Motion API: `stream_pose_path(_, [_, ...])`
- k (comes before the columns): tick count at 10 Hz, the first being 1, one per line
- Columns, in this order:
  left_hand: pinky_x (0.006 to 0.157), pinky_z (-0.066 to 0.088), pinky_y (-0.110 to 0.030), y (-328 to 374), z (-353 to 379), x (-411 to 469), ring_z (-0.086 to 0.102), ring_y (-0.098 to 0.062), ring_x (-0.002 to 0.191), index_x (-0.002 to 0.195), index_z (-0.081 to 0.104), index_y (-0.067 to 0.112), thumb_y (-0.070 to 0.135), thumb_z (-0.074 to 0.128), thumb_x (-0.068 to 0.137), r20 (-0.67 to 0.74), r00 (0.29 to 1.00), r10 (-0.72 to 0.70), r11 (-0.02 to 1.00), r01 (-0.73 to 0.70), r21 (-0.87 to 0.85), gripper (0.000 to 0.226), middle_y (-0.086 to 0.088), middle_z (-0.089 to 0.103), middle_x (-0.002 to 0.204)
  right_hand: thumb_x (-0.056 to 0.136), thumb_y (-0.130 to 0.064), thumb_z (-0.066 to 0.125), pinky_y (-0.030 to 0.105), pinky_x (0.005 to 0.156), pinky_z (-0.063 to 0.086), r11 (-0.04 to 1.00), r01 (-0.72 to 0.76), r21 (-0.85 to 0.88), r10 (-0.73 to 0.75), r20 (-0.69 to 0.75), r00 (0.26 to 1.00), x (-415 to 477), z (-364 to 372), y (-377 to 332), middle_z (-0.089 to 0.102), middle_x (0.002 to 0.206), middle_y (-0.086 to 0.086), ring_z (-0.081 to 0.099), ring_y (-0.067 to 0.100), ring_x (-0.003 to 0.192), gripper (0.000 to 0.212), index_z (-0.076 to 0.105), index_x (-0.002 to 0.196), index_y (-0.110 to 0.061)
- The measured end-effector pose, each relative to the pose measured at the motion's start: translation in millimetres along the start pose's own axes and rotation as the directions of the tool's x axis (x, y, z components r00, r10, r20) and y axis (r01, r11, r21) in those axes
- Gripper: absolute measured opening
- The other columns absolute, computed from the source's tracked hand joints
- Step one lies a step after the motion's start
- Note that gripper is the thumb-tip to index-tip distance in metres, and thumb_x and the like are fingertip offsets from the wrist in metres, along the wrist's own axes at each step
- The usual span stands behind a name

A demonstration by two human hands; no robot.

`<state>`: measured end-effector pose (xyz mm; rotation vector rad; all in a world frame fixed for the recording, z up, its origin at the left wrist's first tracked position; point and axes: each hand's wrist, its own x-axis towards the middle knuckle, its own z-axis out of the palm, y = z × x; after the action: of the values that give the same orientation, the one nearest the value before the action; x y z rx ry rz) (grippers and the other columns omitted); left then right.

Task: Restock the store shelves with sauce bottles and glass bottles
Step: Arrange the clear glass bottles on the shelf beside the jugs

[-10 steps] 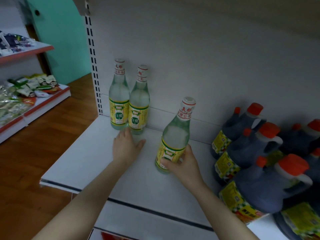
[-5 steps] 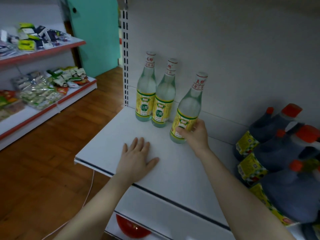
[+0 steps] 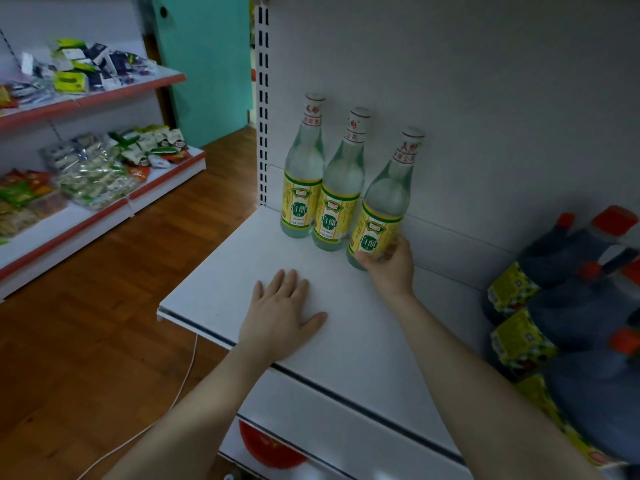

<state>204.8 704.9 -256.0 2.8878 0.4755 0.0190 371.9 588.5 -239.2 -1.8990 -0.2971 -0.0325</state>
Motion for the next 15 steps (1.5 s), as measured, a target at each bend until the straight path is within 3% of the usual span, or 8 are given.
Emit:
stream_pose_path(5, [0.115,0.005,-0.045,-0.5,-0.4,-0.1,0.004,-0.022,0.145,0.147,0.015,0.020,0.071,-0.007,0.062,0.002,1.000,0.007,1.000,-0.007,0.006,0.101,-0.004,0.009,0.157,0.067,-0.011,0.079,0.043,0.080,0.048,1.000,0.003,-0.020,-0.004,-0.047,0.999,4.0,13.2,4.0,0.062,0.102,0.017,0.060,0.030,0.092,0.045,0.053,0.102,-0.004])
stream_pose_path(7, [0.115,0.007,-0.045,-1.3,1.4,0.2,0.005,-0.022,0.144,0.146,0.017,0.021,0.071,-0.006,0.063,-0.011,1.000,0.008,1.000,-0.008,0.011,0.100,-0.003,0.011,0.157,0.071,-0.006,0.076,0.030,0.075,0.044,1.000,0.020,-0.005,-0.020,-0.002,1.000,3.0,9.6,-0.2,0.061,0.098,0.011,0.056,0.020,0.086,0.038,0.052,0.101,-0.007])
stream_pose_path(8, [0.115,0.005,-0.045,-1.3,2.0,0.6,0.004,-0.022,0.144,0.146,0.015,0.021,0.071,-0.007,0.063,-0.006,1.000,0.005,1.000,-0.005,0.010,0.100,-0.003,0.009,0.157,0.070,-0.006,0.076,0.038,0.078,0.047,0.999,0.027,-0.017,-0.027,-0.007,1.000,2.4,10.9,0.8,0.063,0.102,0.017,0.060,0.029,0.091,0.038,0.051,0.098,-0.011])
stream_pose_path(10, [0.115,0.006,-0.045,-1.3,0.9,0.0,0.004,-0.022,0.144,0.146,0.016,0.021,0.072,-0.007,0.063,-0.010,1.000,0.007,1.000,-0.007,0.015,0.100,-0.002,0.010,0.157,0.073,-0.011,0.075,0.021,0.069,0.035,0.996,-0.018,-0.092,0.019,0.017,1.000,0.3,7.6,-6.1,0.061,0.106,0.015,0.059,0.029,0.099,0.045,0.051,0.110,0.000])
stream_pose_path(11, [0.114,0.008,-0.045,-1.5,0.7,0.5,0.006,-0.022,0.144,0.145,0.018,0.021,0.072,-0.006,0.063,-0.014,1.000,0.009,1.000,-0.009,0.020,0.100,-0.003,0.011,0.156,0.076,-0.017,0.073,0.025,0.068,0.034,0.982,-0.035,-0.184,0.048,0.064,0.997,-6.5,-0.1,-11.1,0.059,0.111,0.016,0.056,0.029,0.107,0.048,0.048,0.114,0.000])
stream_pose_path(13, [0.114,0.012,-0.045,0.3,0.4,-0.6,0.010,-0.023,0.144,0.144,0.024,0.020,0.073,-0.004,0.062,-0.024,1.000,0.004,1.000,-0.004,0.012,0.101,-0.004,0.017,0.155,0.087,-0.029,0.061,0.025,0.103,0.027,0.886,0.026,-0.463,0.101,0.248,0.964,-38.0,-29.6,-7.4,0.035,0.147,0.014,0.034,0.025,0.135,0.067,0.030,0.140,-0.002])
stream_pose_path(14, [0.114,0.012,-0.046,2.0,-2.2,-1.1,0.012,-0.023,0.143,0.143,0.024,0.018,0.073,-0.006,0.064,-0.009,1.000,-0.008,0.998,0.008,0.063,0.102,-0.005,0.019,0.154,0.087,-0.034,0.059,0.027,0.108,0.024,0.867,0.079,-0.492,0.097,0.323,0.942,-52.1,-43.3,-8.7,0.031,0.149,0.013,0.031,0.023,0.137,0.070,0.027,0.143,-0.005])
stream_pose_path(15, [0.114,0.010,-0.045,12.0,-7.6,-10.2,0.013,-0.024,0.143,0.142,0.027,0.013,0.067,0.014,0.085,-0.015,0.998,-0.068,0.992,0.069,0.105,0.079,-0.009,0.023,0.153,0.087,-0.034,0.060,0.025,0.107,0.025,0.872,0.153,-0.466,0.041,0.381,0.924,-66.5,-58.8,-14.1,0.034,0.148,0.011,0.033,0.022,0.136,0.068,0.030,0.142,-0.007])
